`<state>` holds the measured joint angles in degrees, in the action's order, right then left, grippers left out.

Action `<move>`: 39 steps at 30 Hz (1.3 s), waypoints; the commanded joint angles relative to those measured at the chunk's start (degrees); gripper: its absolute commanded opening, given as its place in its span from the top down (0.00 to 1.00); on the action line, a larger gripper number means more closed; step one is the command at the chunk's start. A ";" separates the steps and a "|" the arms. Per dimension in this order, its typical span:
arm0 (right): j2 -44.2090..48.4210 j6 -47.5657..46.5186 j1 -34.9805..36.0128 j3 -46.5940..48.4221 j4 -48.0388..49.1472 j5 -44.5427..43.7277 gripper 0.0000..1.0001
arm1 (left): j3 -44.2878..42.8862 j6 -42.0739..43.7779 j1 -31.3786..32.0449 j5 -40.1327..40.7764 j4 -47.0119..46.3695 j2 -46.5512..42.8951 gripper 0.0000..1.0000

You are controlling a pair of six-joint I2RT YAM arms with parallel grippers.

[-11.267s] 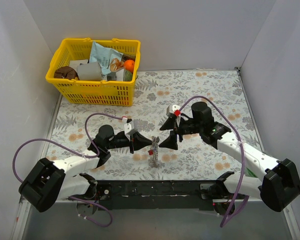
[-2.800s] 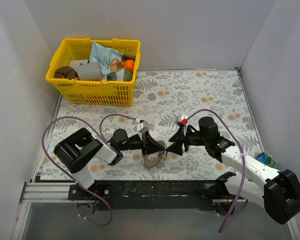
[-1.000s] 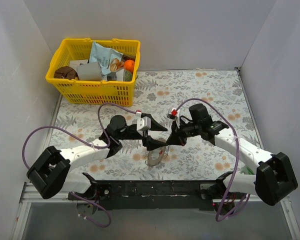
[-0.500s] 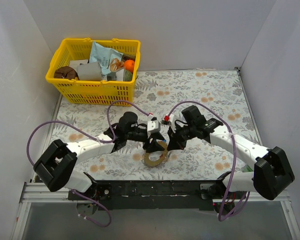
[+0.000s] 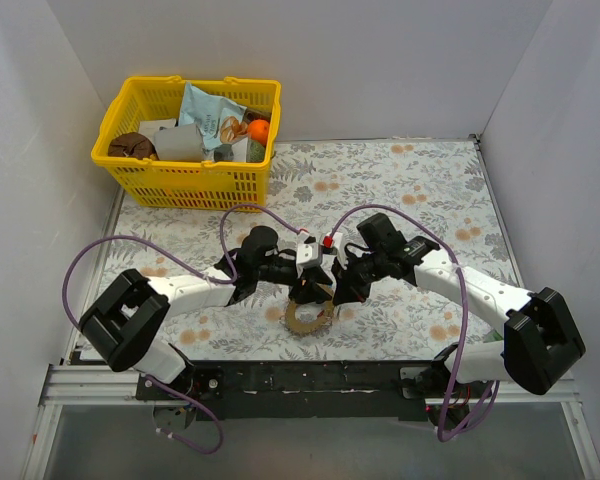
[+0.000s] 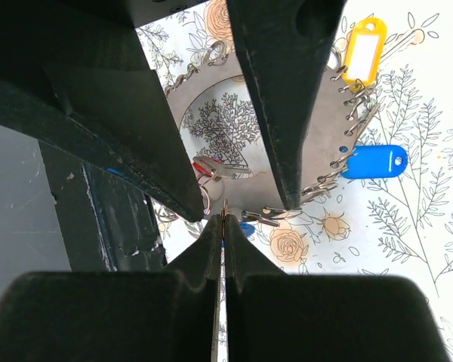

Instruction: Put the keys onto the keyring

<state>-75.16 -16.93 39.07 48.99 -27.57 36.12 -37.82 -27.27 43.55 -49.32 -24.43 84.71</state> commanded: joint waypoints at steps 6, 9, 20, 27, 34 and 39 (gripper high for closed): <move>1.15 -0.56 0.22 2.07 0.77 0.71 0.99 | 0.65 1.86 -0.40 -3.94 1.39 0.55 0.68; 1.15 -0.56 0.22 2.07 0.85 0.71 0.99 | 0.65 2.13 -0.40 -4.03 1.93 0.64 0.69; 1.68 -0.21 0.22 1.28 1.82 0.97 0.99 | 3.89 0.73 -0.39 -1.93 -1.84 -1.38 0.69; 2.12 -0.12 0.22 0.84 2.35 1.76 0.99 | 10.31 -7.27 -0.48 1.24 -15.47 -3.67 0.64; 2.03 -0.12 0.22 0.84 2.26 1.94 0.99 | 10.31 -9.64 -0.57 1.33 -20.65 -1.56 0.66; 2.20 -0.21 0.22 0.67 2.43 1.85 0.99 | 8.56 -9.74 -0.48 0.19 -20.67 0.98 0.68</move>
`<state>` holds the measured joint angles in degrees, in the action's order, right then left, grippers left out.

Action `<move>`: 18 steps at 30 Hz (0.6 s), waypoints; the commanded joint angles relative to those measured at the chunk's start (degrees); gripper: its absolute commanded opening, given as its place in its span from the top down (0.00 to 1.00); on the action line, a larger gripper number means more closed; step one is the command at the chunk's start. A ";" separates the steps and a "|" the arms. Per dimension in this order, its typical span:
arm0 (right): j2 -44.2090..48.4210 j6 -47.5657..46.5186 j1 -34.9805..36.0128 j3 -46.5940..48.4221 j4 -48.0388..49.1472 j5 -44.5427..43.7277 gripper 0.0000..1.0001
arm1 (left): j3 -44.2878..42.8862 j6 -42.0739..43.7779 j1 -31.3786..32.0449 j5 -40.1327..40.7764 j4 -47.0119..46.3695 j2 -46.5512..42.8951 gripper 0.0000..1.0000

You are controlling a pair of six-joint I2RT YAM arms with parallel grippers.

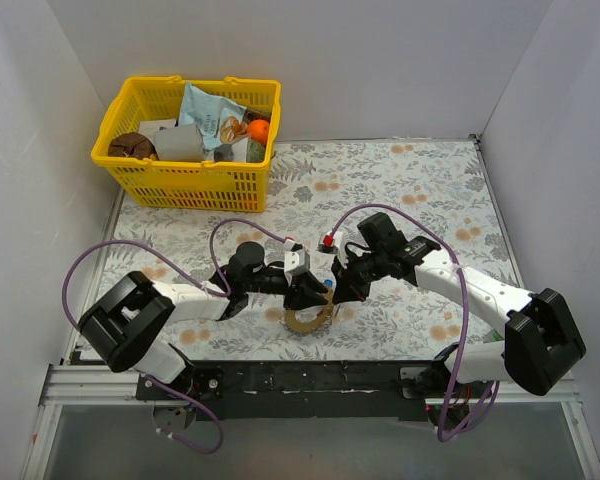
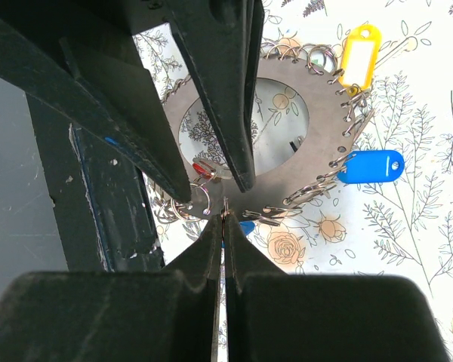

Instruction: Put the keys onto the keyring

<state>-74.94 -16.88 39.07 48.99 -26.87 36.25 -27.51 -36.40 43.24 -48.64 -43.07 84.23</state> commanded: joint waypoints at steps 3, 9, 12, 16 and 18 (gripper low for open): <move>2.07 -0.25 0.13 0.67 1.74 1.63 0.99 | -2.03 -0.69 -0.18 -0.84 -2.37 2.17 0.70; 2.08 -0.34 0.22 0.66 1.82 1.46 0.99 | -2.64 -0.86 -0.26 -2.33 -2.28 3.14 0.73; 2.16 -0.17 0.22 0.58 1.74 1.46 0.99 | -2.55 -1.21 -0.18 -2.86 -3.16 3.40 0.73; 2.25 -0.17 0.22 0.58 1.91 1.37 0.99 | -3.52 -0.78 -0.18 -4.00 -1.94 4.19 0.74; 2.25 -0.17 0.22 0.58 1.91 1.28 0.99 | -3.78 -0.60 -0.18 -4.53 -1.49 4.54 0.75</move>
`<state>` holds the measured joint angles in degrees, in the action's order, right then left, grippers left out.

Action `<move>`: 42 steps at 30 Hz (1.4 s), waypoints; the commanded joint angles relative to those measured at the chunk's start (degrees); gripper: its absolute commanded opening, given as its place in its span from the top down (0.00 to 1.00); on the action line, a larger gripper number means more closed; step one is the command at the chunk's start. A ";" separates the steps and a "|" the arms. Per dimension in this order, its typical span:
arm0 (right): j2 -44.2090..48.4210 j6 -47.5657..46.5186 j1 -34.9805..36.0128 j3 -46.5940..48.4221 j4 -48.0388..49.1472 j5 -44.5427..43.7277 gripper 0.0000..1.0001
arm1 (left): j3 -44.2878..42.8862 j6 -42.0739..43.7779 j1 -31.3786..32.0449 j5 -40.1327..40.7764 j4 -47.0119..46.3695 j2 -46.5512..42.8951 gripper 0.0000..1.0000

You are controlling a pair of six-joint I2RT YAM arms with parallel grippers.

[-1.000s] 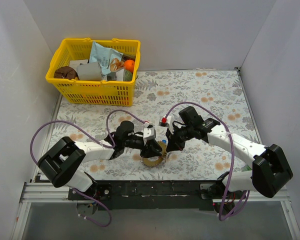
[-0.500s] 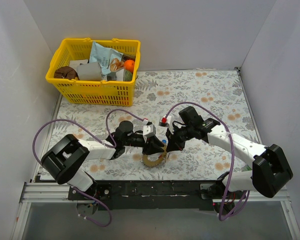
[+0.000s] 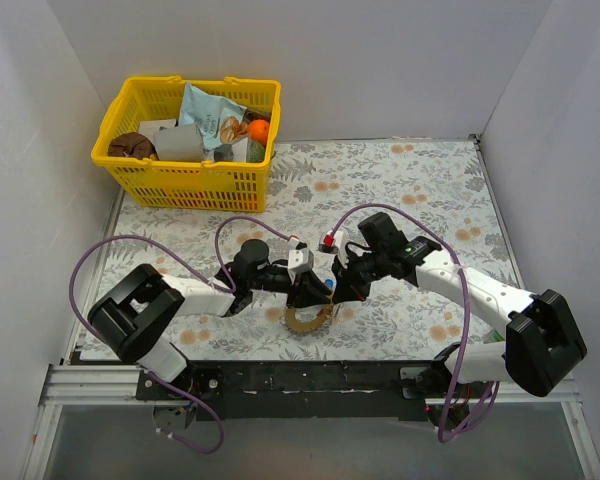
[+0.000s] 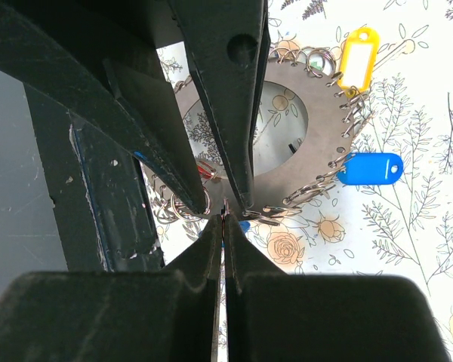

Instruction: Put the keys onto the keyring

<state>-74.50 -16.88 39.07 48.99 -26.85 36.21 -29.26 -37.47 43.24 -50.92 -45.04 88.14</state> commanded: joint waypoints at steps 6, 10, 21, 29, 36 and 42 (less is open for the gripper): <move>2.08 -0.17 0.22 0.40 1.98 1.24 0.99 | -2.56 1.79 -0.18 -2.52 2.41 1.33 0.79; 2.34 -0.08 0.22 0.58 2.15 1.15 0.99 | -3.61 2.49 -0.09 -3.40 3.81 2.39 0.82; 2.17 0.27 0.22 0.32 2.85 1.24 0.99 | -3.53 2.32 0.00 -4.19 2.33 2.39 1.00; 5.93 4.05 0.04 -1.00 8.56 0.63 0.52 | 1.82 -5.22 -0.09 -0.24 -12.69 1.51 1.00; 9.63 9.15 -1.80 -1.88 11.29 -4.30 0.22 | 8.06 -13.57 -0.09 6.26 -34.56 3.53 1.00; 12.36 11.78 -6.37 -4.78 15.06 1.84 0.25 | 10.88 -19.47 -0.09 8.73 -54.43 9.41 1.00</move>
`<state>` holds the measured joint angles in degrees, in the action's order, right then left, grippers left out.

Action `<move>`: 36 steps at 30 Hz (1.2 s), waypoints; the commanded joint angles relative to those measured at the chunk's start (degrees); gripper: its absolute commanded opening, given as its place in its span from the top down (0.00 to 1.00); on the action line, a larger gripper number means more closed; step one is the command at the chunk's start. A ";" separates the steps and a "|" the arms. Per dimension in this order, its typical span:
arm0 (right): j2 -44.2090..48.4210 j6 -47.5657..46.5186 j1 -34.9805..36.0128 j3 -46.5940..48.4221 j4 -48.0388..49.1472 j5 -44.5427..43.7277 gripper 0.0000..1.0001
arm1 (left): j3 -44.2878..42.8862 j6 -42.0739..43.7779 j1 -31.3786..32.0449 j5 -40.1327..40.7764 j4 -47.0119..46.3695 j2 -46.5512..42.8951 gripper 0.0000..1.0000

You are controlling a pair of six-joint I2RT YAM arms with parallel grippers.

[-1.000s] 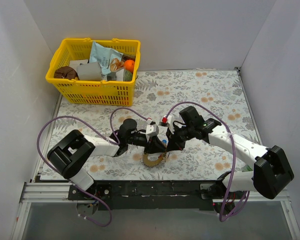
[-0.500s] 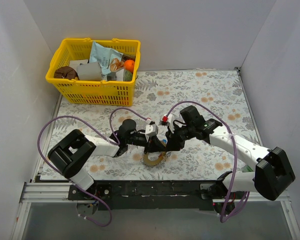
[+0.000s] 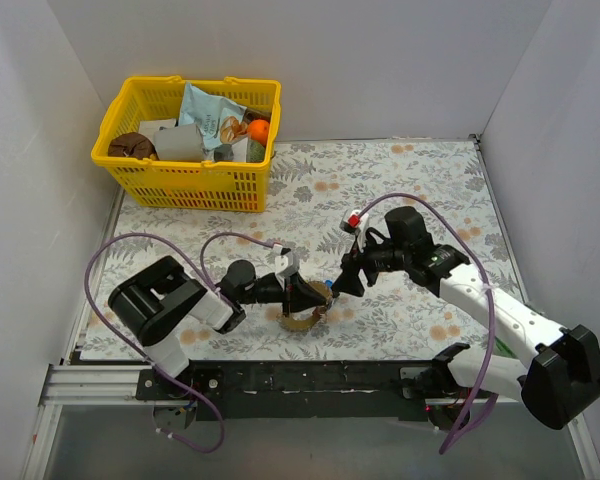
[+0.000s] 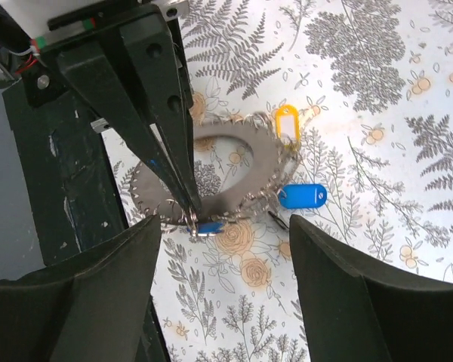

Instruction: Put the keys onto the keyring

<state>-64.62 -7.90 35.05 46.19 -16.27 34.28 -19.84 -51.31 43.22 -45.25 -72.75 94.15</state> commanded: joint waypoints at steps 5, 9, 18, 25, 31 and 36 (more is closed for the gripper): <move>5.46 2.72 -6.92 -5.58 7.48 12.90 0.30 | 1.55 -6.44 0.02 2.80 -32.54 5.35 1.00; 6.08 0.96 -7.54 -6.99 8.27 17.04 0.28 | 2.08 -5.29 -0.07 2.98 -32.19 3.42 1.00; 4.85 1.57 -7.54 -8.31 11.34 20.91 0.32 | 0.85 -7.05 -0.07 2.19 -31.49 -0.45 1.00; 4.59 5.09 -7.54 -9.28 17.68 23.99 0.41 | -0.03 -8.19 -0.07 0.96 -32.28 -1.42 1.00; 3.89 5.00 -7.54 -10.33 18.47 26.18 0.46 | -0.03 -8.28 -0.07 1.04 -32.28 -3.18 1.00; 3.62 5.70 -7.45 -11.82 19.78 27.33 0.54 | -0.12 -8.37 -0.15 1.22 -32.19 -4.32 1.00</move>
<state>-60.90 -3.01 27.66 35.68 0.21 58.78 -18.68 -59.42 43.22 -43.70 -75.46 92.84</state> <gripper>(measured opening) 0.474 0.013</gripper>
